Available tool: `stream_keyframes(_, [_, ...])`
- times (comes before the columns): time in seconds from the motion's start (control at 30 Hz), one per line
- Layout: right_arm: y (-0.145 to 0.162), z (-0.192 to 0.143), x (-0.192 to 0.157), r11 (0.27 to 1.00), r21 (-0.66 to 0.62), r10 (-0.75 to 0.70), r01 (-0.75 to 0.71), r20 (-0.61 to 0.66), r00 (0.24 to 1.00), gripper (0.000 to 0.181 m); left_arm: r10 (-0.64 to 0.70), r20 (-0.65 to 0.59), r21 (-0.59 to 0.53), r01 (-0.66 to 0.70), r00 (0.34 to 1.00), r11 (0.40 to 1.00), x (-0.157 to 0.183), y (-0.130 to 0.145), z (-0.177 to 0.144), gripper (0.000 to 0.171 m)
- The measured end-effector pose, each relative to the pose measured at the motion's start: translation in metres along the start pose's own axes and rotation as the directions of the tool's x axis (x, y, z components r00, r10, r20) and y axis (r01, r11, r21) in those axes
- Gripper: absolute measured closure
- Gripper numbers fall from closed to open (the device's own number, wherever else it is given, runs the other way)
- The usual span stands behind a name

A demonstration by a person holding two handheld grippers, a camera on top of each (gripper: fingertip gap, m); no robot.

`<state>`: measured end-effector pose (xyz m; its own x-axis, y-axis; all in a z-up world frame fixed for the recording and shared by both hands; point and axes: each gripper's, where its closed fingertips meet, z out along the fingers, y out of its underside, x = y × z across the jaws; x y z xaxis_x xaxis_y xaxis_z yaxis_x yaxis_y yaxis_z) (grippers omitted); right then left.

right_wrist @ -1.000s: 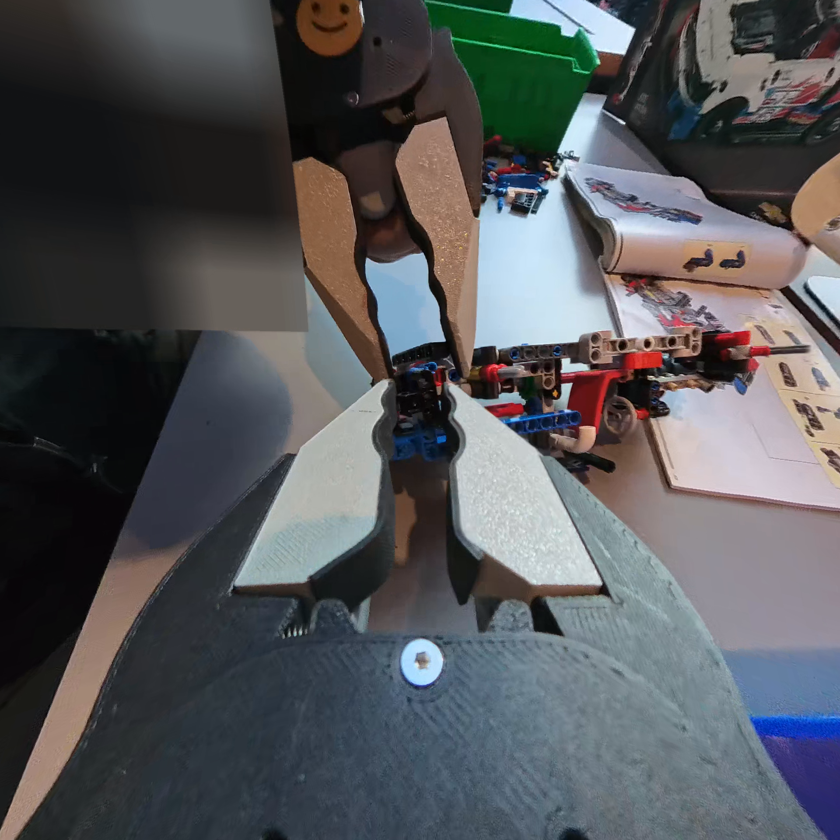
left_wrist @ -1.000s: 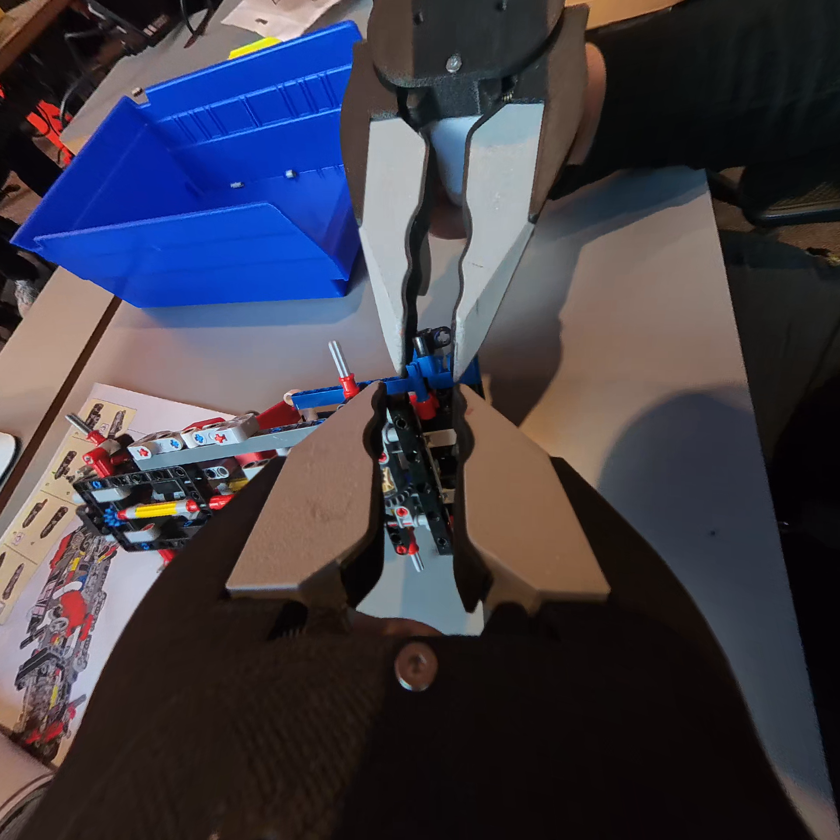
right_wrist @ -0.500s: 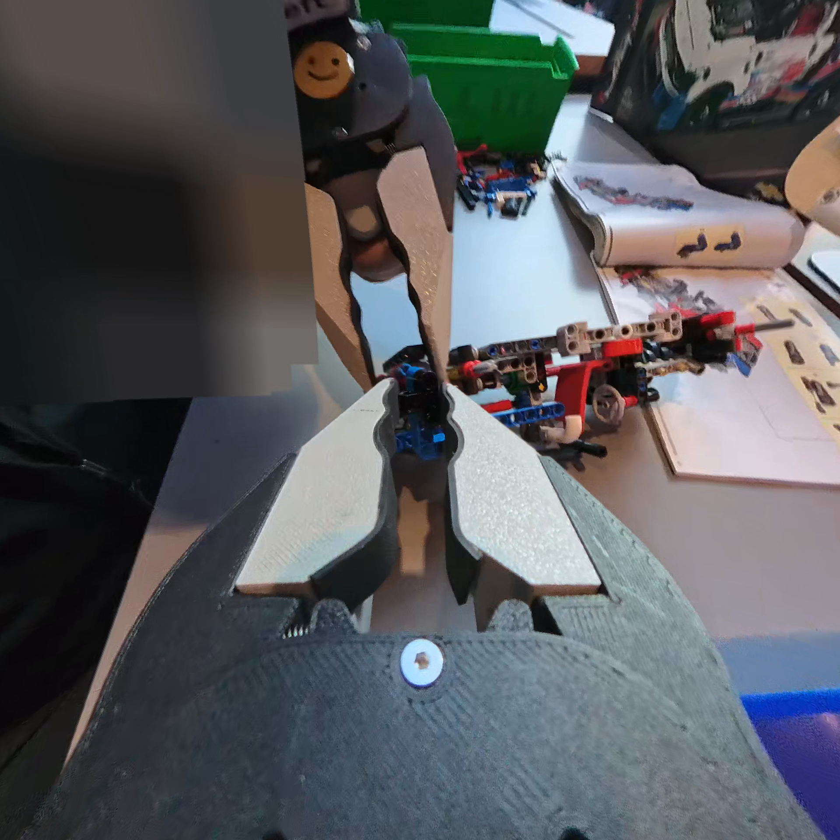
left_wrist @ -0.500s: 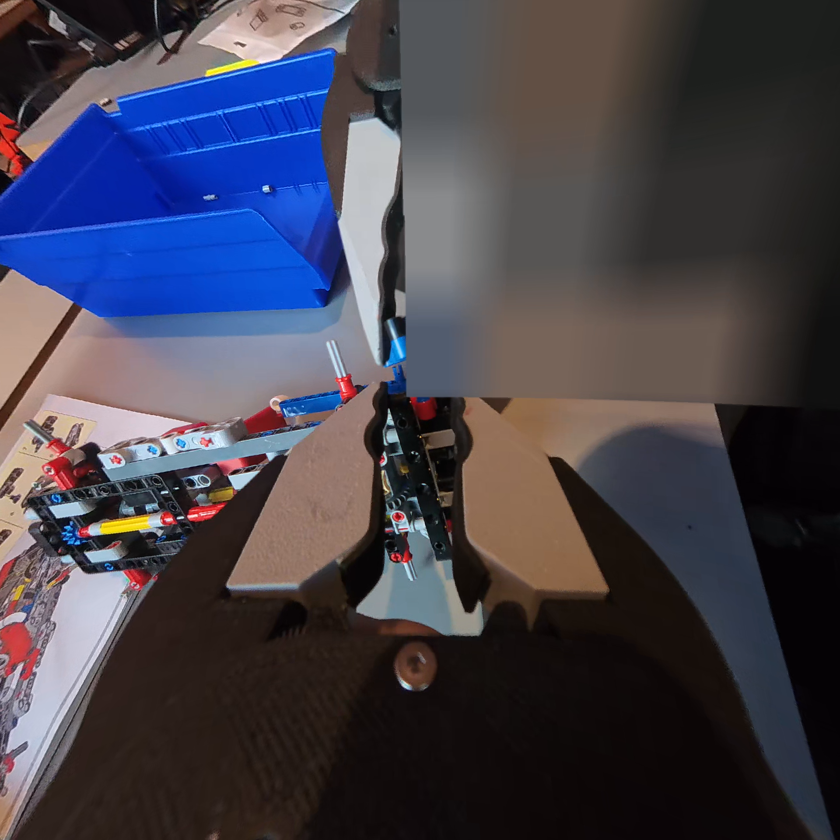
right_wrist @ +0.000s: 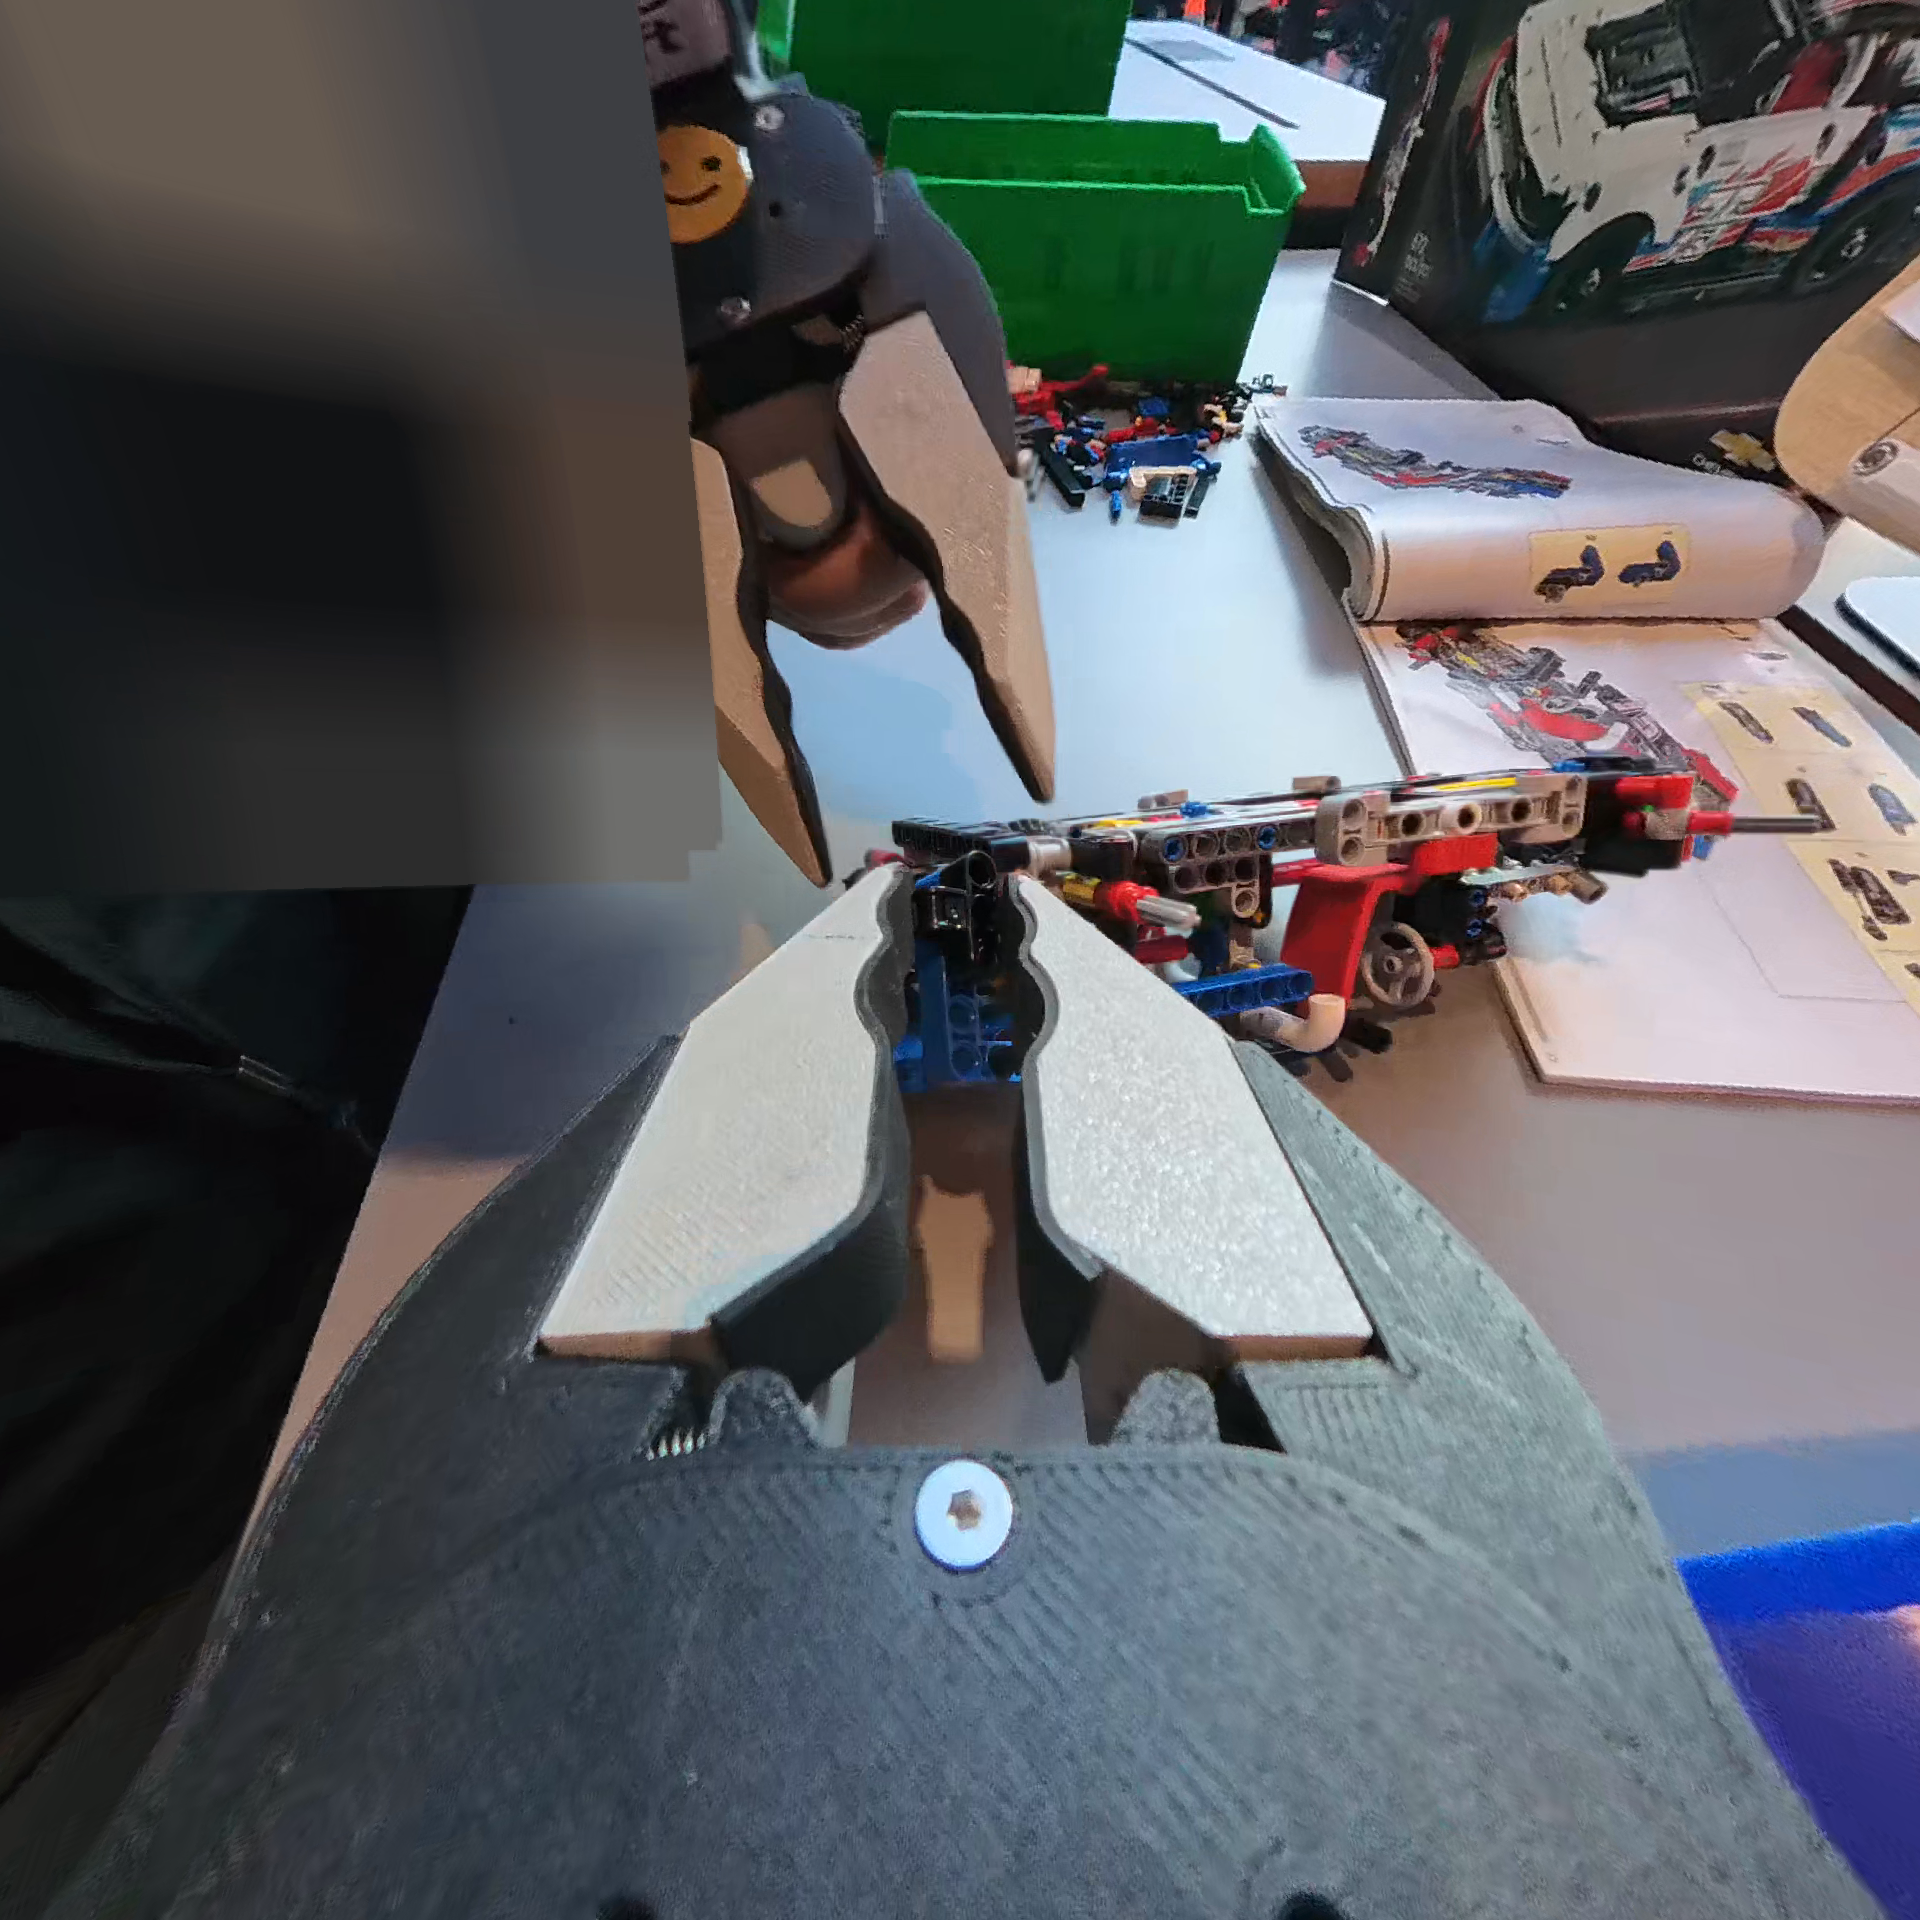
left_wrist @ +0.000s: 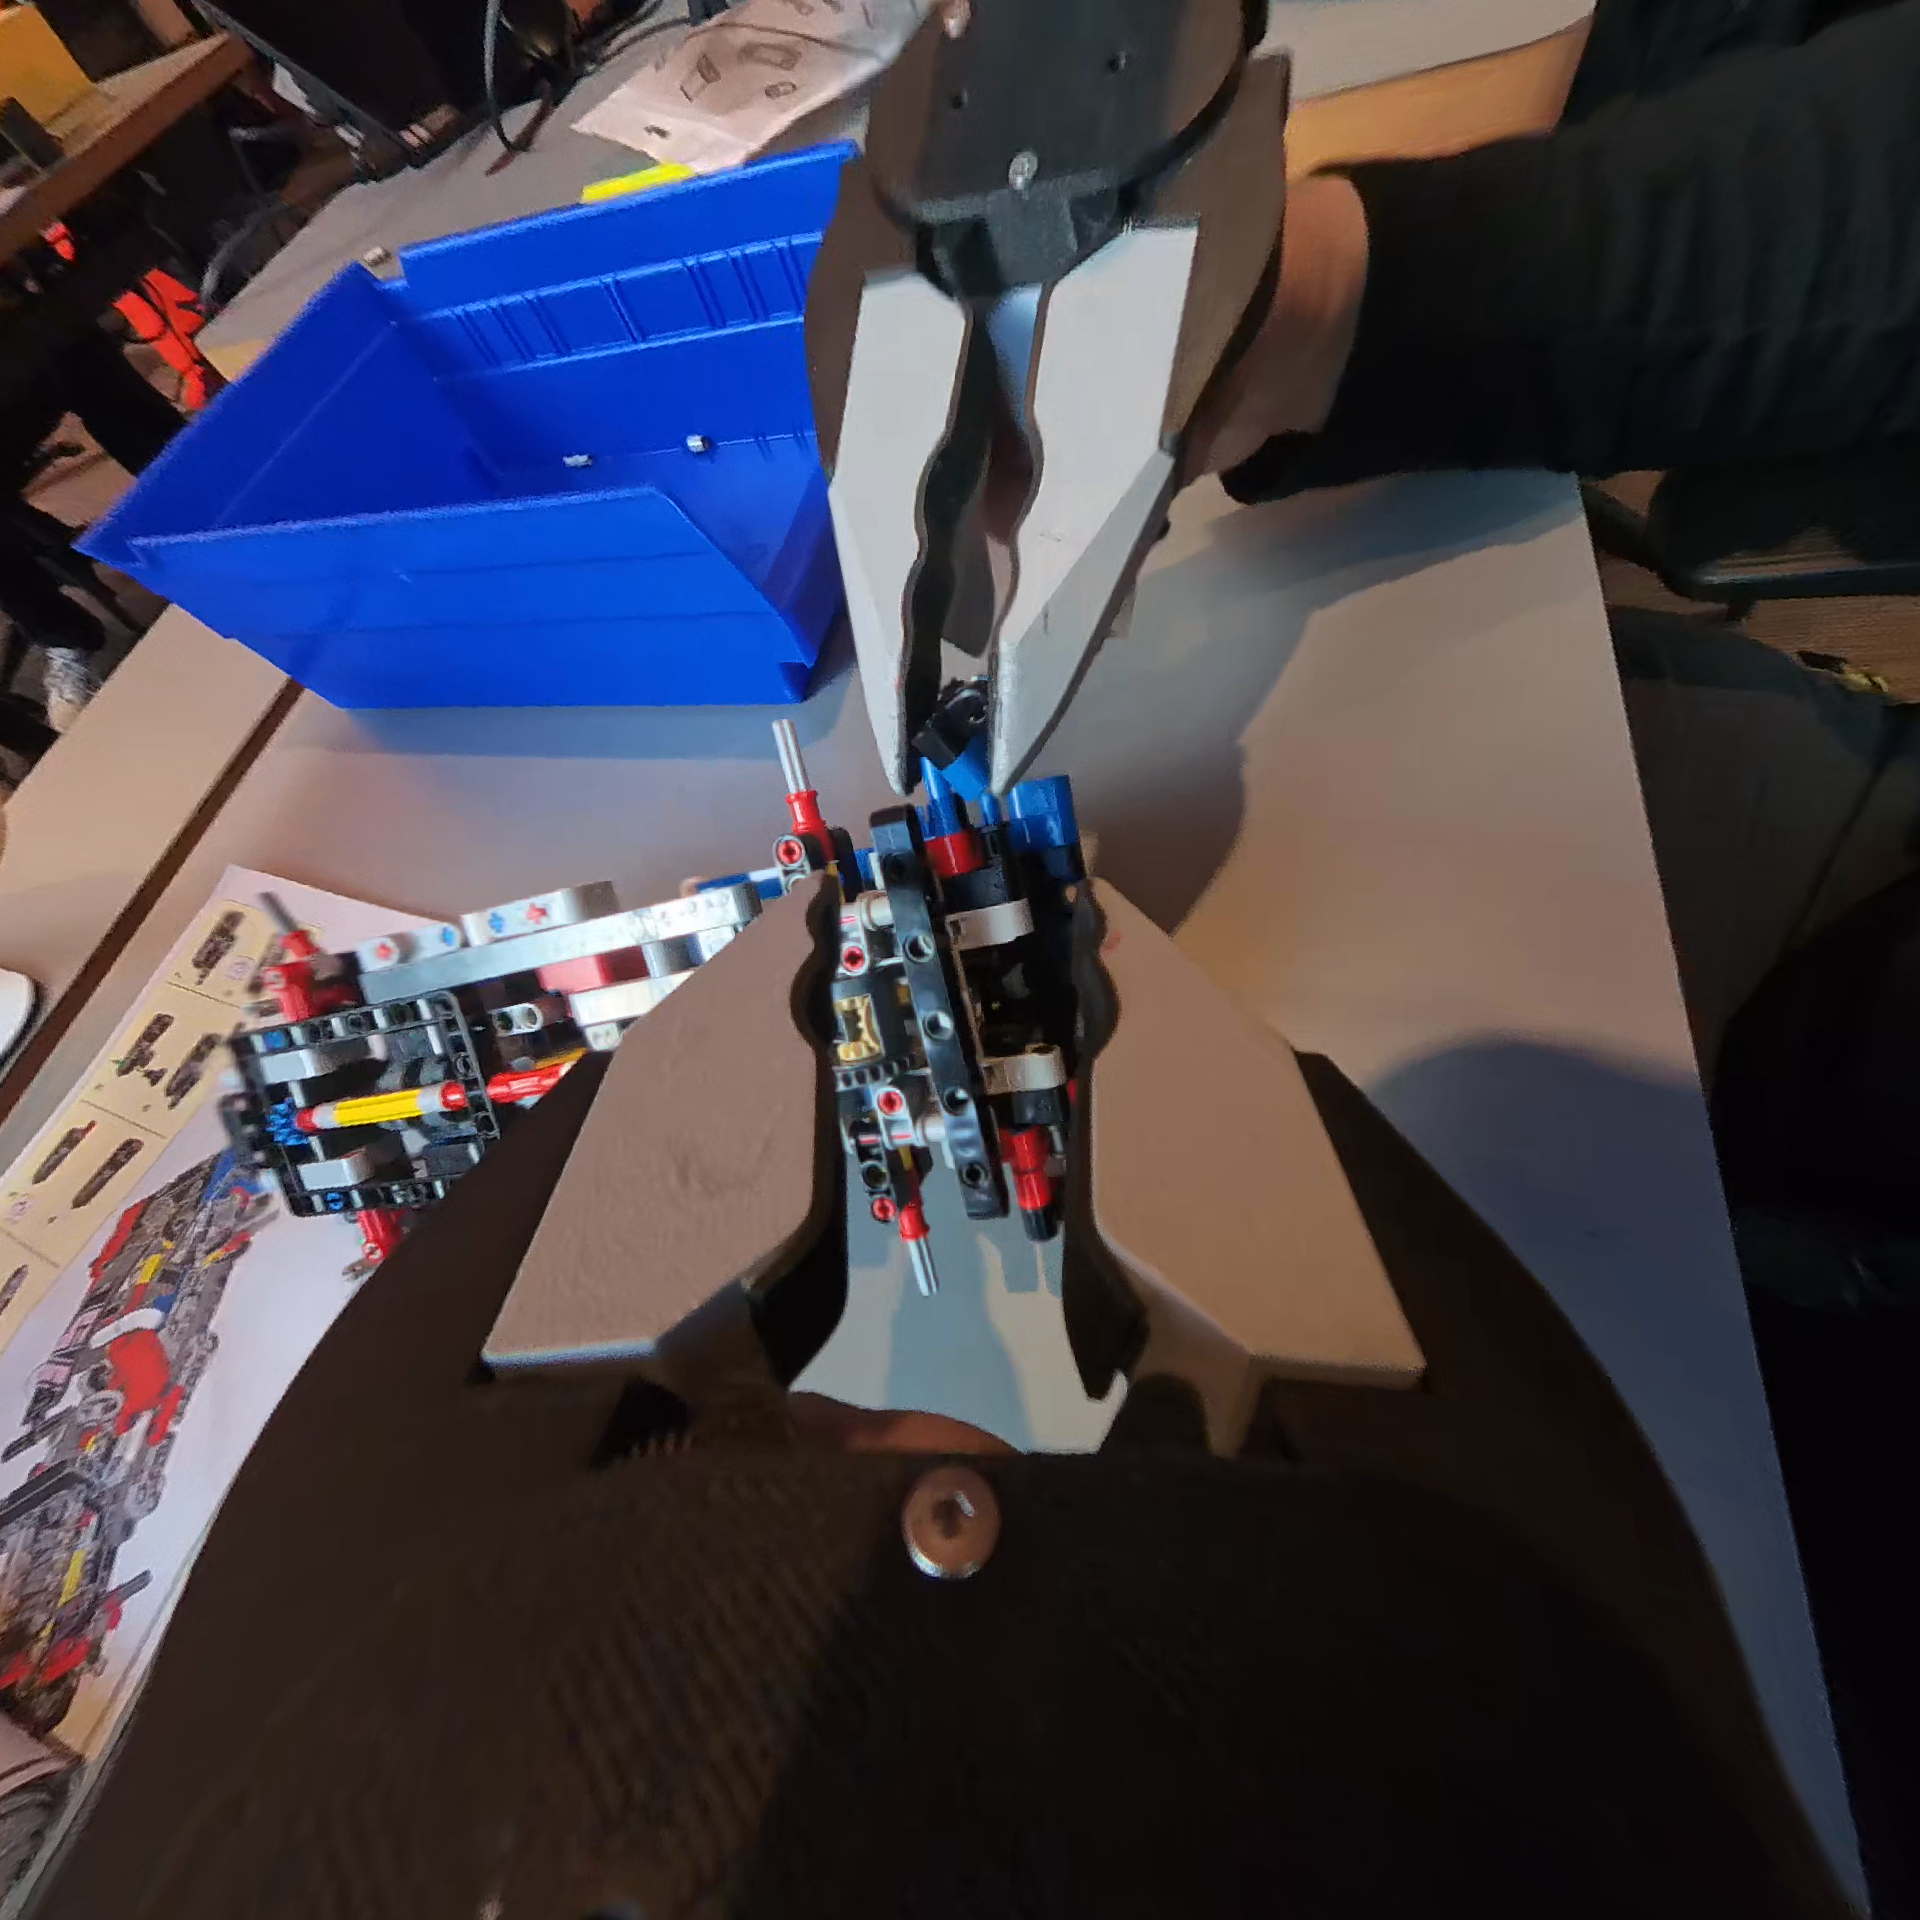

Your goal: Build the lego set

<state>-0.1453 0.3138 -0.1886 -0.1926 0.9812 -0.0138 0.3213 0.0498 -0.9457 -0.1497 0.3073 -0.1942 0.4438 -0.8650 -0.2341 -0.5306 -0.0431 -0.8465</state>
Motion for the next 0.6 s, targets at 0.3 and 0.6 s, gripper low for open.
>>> stream_keyframes(0.3, [0.018, -0.029, 0.024, 0.965, 0.106, 0.239, -0.239, 0.014, 0.971, 0.168, -0.013, 0.027, -0.104, 0.016, 1.0, 0.994, -0.001, 0.023, 0.015, 0.147])
stream_keyframes(0.6, [0.041, -0.066, 0.026, 0.954, 0.098, 0.288, -0.283, -0.045, 0.956, 0.168, -0.022, 0.006, -0.135, 0.023, 1.0, 0.991, 0.005, 0.032, 0.02, 0.15])
